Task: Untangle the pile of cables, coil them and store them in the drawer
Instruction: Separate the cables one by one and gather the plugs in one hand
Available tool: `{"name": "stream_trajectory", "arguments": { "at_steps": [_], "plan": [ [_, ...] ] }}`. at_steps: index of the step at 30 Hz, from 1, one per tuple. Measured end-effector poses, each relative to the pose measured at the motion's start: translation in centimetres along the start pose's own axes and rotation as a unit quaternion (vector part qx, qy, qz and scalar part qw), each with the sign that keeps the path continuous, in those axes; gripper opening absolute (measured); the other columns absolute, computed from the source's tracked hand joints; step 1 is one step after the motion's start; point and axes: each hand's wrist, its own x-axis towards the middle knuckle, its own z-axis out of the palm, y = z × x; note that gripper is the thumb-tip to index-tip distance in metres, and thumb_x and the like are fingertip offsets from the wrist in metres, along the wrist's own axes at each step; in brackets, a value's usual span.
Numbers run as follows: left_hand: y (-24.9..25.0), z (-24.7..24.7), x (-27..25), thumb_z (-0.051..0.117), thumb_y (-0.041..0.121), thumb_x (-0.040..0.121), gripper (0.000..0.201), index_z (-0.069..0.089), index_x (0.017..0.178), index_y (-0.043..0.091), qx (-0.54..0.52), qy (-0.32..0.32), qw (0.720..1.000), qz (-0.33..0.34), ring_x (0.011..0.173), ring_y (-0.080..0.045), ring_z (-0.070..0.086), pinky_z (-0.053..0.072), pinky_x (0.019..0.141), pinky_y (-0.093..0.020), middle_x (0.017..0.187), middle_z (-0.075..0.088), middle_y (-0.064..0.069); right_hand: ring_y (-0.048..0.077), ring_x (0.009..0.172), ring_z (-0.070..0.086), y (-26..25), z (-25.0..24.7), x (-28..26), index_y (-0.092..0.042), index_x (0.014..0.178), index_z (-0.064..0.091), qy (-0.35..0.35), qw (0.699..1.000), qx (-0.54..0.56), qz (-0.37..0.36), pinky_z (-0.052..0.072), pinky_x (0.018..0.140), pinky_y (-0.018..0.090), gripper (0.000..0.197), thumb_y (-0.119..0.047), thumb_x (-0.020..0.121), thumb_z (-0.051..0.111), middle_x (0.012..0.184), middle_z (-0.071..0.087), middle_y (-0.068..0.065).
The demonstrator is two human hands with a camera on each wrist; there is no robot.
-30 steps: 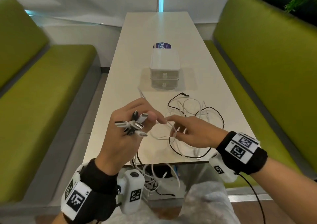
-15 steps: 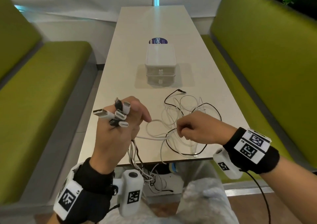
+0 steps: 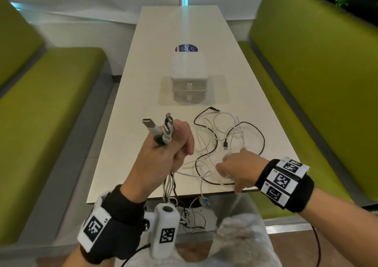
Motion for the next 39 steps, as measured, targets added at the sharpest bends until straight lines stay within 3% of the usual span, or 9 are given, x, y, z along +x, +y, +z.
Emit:
{"name": "stream_trajectory", "arguments": {
  "at_steps": [4,13,17,26,29,31,33,35,39],
  "plan": [
    [-0.1,0.3,0.6,0.057,0.068,0.082,0.056,0.052,0.060,0.016,-0.030,-0.032,0.998,-0.044,0.039,-0.007,0.022,0.019,0.042,-0.015,0.056,0.026,-0.009,0.023,0.077,0.049,-0.2,0.1,0.4,-0.016,0.109,0.050,0.046,0.999,-0.004,0.010,0.041,0.066,0.035,0.027,-0.019,0.086,0.063,0.094,0.052,0.004],
    [-0.6,0.5,0.9,0.049,0.063,0.080,0.059,0.045,0.061,0.008,0.035,-0.074,0.986,-0.146,0.040,-0.012,0.020,0.016,0.042,-0.019,0.051,0.033,0.001,0.010,0.092,0.059,1.0,-1.0,0.5,-0.029,0.115,0.065,0.094,0.976,0.199,-0.001,0.048,0.080,0.029,0.032,-0.043,0.090,0.050,0.110,0.066,-0.008],
    [-0.4,0.4,1.0,0.049,0.060,0.087,0.053,0.050,0.060,0.014,0.035,-0.088,0.981,-0.168,0.041,-0.013,0.019,0.016,0.042,-0.020,0.051,0.032,-0.001,-0.013,0.061,0.052,1.3,-1.7,1.1,-0.026,0.106,0.070,0.170,0.938,0.301,0.019,0.034,0.059,0.006,0.030,-0.016,0.092,0.046,0.092,0.068,-0.014],
    [-2.6,0.2,2.2,0.051,0.030,0.099,0.035,0.060,0.069,0.014,0.114,0.085,0.980,-0.141,0.036,-0.002,0.035,0.025,0.043,-0.016,0.046,0.043,0.014,0.000,0.074,0.055,0.2,-1.6,1.7,-0.031,0.097,0.071,0.398,0.834,0.382,0.013,0.036,0.064,0.011,0.010,-0.033,0.088,0.067,0.084,0.063,-0.016],
    [-3.3,0.2,2.5,0.050,0.025,0.100,0.023,0.069,0.091,0.018,0.127,0.116,0.978,-0.114,0.042,-0.006,0.048,0.025,0.044,-0.031,0.050,0.056,0.014,0.001,0.072,0.051,-0.3,-2.2,1.5,-0.023,0.099,0.068,0.495,0.782,0.380,-0.024,0.037,0.066,0.011,0.009,-0.024,0.091,0.064,0.084,0.055,-0.013],
    [-3.4,0.5,2.7,0.052,0.026,0.099,0.021,0.071,0.106,0.018,0.127,0.123,0.980,-0.096,0.062,-0.021,0.054,0.028,0.049,-0.048,0.081,0.063,0.010,0.002,0.071,0.050,-0.7,-3.0,1.4,-0.018,0.098,0.069,0.543,0.741,0.393,-0.043,0.038,0.066,0.011,0.009,-0.019,0.090,0.066,0.084,0.053,-0.008],
    [-3.8,0.7,2.8,0.058,0.029,0.095,0.023,0.072,0.111,0.020,0.146,0.123,0.979,-0.070,0.058,-0.012,0.058,0.038,0.047,-0.028,0.074,0.062,-0.001,0.005,0.072,0.052,-1.0,-3.9,1.3,-0.015,0.097,0.071,0.570,0.710,0.408,-0.064,0.043,0.066,0.016,0.011,-0.021,0.089,0.067,0.085,0.055,-0.004],
    [-4.0,0.8,3.0,0.066,0.036,0.086,0.023,0.075,0.100,0.020,0.154,0.133,0.978,-0.054,0.053,0.000,0.052,0.036,0.052,-0.013,0.056,0.055,0.017,0.010,0.075,0.055,-1.4,-4.5,1.4,-0.013,0.097,0.071,0.574,0.707,0.406,-0.077,0.048,0.069,0.025,0.015,-0.024,0.089,0.064,0.086,0.063,-0.001],
    [-4.6,0.6,3.5,0.069,0.052,0.073,0.024,0.074,0.080,0.029,0.168,0.160,0.971,-0.055,0.063,-0.006,0.058,0.044,0.062,-0.023,0.066,0.069,0.008,0.005,0.078,0.053,-2.0,-4.8,1.7,-0.017,0.100,0.069,0.578,0.730,0.358,-0.069,0.041,0.074,0.012,0.016,-0.018,0.086,0.062,0.088,0.068,-0.002]
  ]
}}
